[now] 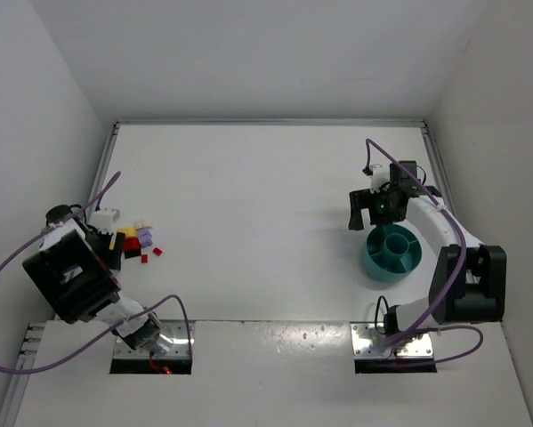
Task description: Sort the legos into containers by color
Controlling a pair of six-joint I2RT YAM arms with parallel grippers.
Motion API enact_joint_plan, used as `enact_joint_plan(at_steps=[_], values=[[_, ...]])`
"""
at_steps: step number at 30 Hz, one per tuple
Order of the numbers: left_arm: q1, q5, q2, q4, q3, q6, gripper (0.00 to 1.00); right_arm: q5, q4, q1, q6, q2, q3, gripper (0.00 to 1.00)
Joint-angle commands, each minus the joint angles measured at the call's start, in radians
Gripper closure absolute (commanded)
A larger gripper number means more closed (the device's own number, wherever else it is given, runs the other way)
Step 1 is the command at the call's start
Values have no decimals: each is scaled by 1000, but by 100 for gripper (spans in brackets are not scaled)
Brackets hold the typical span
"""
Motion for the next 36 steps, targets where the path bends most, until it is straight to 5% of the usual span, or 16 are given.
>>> enact_joint_plan(at_steps=[1, 4, 5, 10, 18, 30, 33, 36], values=[[14, -1, 39, 64, -7, 19, 19, -14, 0, 4, -4, -8, 31, 2], [23, -1, 69, 83, 4, 19, 13, 0, 0, 4, -4, -8, 21, 2], [23, 14, 84, 83, 4, 19, 0, 0, 0, 4, -4, -8, 21, 2], [43, 50, 110, 73, 16, 56, 1, 38, 10, 4, 7, -17, 21, 1], [43, 82, 168, 48, 26, 99, 34, 29, 10, 13, 16, -8, 21, 1], [43, 51, 199, 80, 17, 108, 63, -3, -10, 13, 7, -8, 31, 1], [43, 41, 169, 80, 16, 117, 79, -28, -35, 13, -2, -8, 53, 1], [43, 69, 121, 80, 7, 129, 82, -57, -62, 13, -2, -40, 90, 1]])
